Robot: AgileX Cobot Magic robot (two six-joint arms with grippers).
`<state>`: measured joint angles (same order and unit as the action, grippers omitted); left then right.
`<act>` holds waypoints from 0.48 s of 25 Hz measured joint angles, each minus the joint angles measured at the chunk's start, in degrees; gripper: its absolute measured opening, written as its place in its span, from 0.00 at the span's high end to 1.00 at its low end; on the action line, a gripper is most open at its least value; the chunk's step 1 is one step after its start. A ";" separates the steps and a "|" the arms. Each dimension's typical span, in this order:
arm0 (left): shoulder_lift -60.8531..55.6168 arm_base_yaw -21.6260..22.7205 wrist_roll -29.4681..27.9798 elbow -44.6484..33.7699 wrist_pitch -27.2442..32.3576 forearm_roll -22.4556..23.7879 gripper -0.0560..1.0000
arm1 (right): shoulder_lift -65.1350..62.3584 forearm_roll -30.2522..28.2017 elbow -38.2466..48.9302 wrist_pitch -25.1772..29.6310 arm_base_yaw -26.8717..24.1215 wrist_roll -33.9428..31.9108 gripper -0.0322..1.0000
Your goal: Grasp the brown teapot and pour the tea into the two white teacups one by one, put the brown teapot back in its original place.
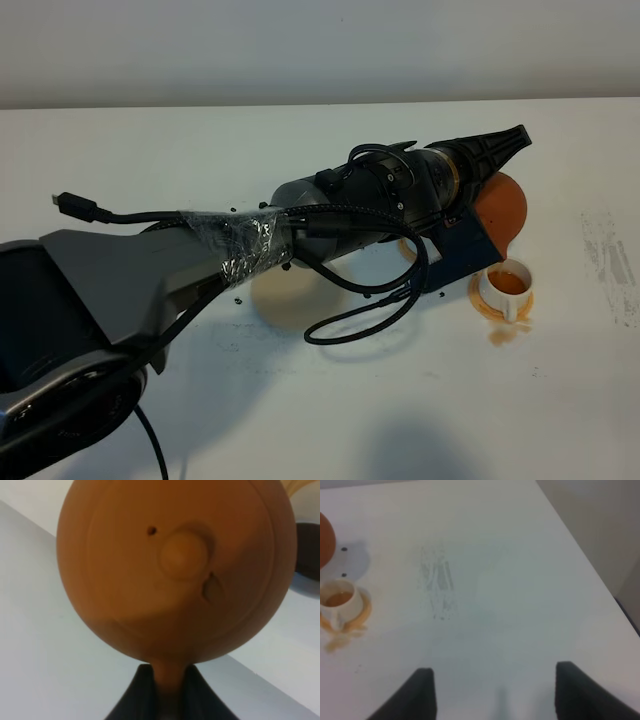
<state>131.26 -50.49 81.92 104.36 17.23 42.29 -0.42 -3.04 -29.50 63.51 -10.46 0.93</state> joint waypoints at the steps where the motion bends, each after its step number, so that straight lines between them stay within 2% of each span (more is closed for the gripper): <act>1: 0.20 0.00 0.00 0.00 -0.13 0.00 0.86 | 0.00 0.00 0.00 0.00 0.00 0.00 0.47; 12: 1.53 0.00 0.00 0.00 -1.48 0.17 0.86 | 0.00 0.00 0.00 0.00 0.00 0.00 0.47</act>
<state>132.78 -50.49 81.92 104.36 15.75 42.46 -0.42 -3.04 -29.50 63.51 -10.46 0.93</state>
